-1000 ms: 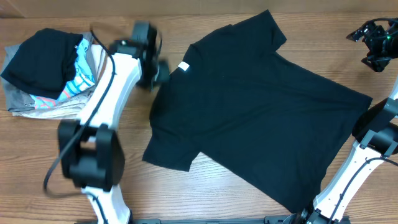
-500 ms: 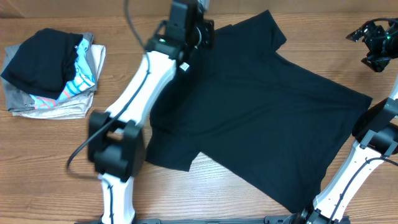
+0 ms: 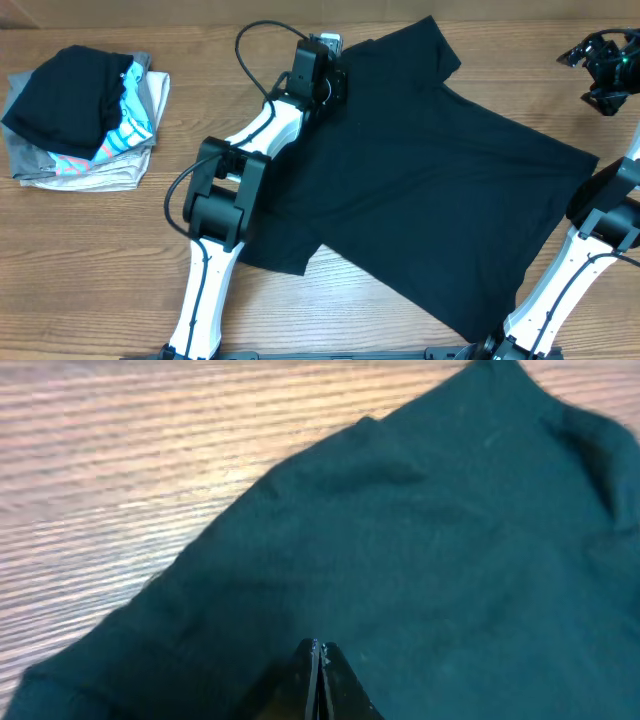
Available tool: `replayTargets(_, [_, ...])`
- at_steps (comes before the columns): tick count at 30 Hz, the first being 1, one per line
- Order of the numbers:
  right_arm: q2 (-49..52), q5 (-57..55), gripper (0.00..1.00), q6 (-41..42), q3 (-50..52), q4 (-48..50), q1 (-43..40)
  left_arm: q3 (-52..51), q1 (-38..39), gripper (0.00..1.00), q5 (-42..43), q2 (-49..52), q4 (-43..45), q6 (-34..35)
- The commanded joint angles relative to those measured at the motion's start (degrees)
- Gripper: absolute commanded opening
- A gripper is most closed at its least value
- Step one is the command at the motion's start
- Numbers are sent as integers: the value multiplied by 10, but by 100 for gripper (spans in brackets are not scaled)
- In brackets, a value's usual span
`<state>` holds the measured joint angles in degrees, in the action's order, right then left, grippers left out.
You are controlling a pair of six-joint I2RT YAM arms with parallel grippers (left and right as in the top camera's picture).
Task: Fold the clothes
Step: 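Drag the shirt's left side leftward and up with the left gripper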
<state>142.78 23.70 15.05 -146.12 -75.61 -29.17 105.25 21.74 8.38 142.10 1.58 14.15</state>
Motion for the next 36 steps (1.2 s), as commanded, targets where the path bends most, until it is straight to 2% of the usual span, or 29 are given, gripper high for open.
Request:
replayTargets(1, [-23,2,100,0,-9,3,0,-1,-8,4,4,35,17,-22])
replayTargets(7, [-23,2,100,0,-9,3,0,-1,-45,4,0,48,-11,-16])
replayTargets(16, [-23,2,100,0,-9,3,0,-1,-129,4,8,48,-154,17])
replayTargets(23, [-23,2,100,0,-9,3,0,6,-165,4,92,31,-175,37])
replayTargets(27, [-23,2,100,0,-9,3,0,33,-162,6,90,-29,-175,25])
replayTargets(31, [-23,2,100,0,-9,3,0,44,-155,14,86,-125,-193,26])
replayTargets(36, [-23,2,100,0,-9,3,0,44,-144,6,83,-276,-336,26])
